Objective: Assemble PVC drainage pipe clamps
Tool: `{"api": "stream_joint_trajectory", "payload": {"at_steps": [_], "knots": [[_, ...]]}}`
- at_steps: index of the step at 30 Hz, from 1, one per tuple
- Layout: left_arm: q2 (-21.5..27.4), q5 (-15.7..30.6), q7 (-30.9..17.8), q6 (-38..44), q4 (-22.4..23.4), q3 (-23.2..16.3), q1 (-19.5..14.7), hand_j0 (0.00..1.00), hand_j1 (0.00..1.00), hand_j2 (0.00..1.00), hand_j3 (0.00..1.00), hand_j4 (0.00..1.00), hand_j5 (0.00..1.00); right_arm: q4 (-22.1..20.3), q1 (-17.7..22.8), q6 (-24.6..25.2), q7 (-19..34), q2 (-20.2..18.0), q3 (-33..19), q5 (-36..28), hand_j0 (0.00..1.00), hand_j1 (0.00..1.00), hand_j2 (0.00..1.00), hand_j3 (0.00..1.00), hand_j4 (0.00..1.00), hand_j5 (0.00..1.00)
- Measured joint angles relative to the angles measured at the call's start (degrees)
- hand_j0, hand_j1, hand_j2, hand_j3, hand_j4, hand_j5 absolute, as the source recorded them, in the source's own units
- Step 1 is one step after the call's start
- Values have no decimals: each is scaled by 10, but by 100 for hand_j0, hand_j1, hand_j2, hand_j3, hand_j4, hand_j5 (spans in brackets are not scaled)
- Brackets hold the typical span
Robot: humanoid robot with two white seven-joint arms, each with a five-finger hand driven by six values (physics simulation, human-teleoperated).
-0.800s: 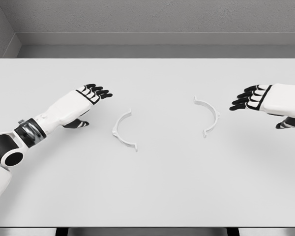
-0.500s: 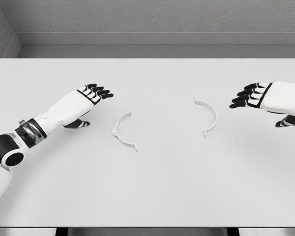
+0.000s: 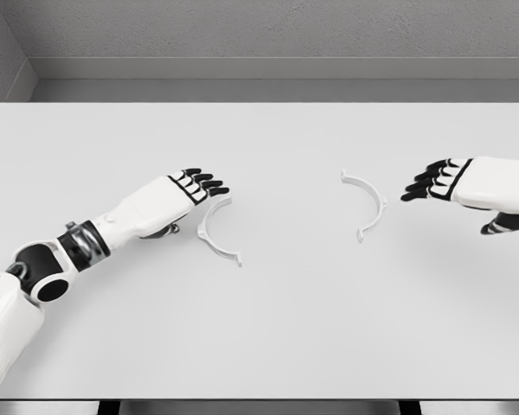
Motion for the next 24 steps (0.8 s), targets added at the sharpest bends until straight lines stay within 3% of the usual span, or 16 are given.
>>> {"api": "stream_joint_trajectory", "payload": {"at_steps": [3, 8, 12, 15, 17, 24], "knots": [[2, -6, 5, 1, -9, 2, 5, 100, 100, 100, 100, 100, 100, 1, 0, 54, -70, 13, 13, 32, 100, 100, 100, 100, 100, 100], [4, -4, 4, 0, -26, 4, 7, 100, 100, 100, 100, 100, 100, 3, -2, 99, -138, 30, 46, 48, 100, 100, 100, 100, 100, 100], [2, 20, -10, -3, -31, -1, 7, 100, 100, 100, 100, 100, 100, 8, -5, 164, -222, 55, 87, 51, 100, 100, 100, 100, 100, 100], [-1, 28, -15, -4, -33, -3, 7, 100, 100, 100, 100, 100, 100, 29, -26, 180, -242, 76, 98, 52, 100, 100, 100, 100, 100, 100], [-2, 31, -16, -4, -36, -4, 7, 100, 100, 100, 100, 100, 100, 56, -62, 188, -248, 95, 119, 52, 100, 100, 100, 100, 100, 100], [-12, 30, -17, -4, -42, -5, 6, 100, 100, 100, 100, 100, 100, 100, -66, 197, -254, 125, 174, 73, 100, 100, 100, 100, 100, 100]]}}
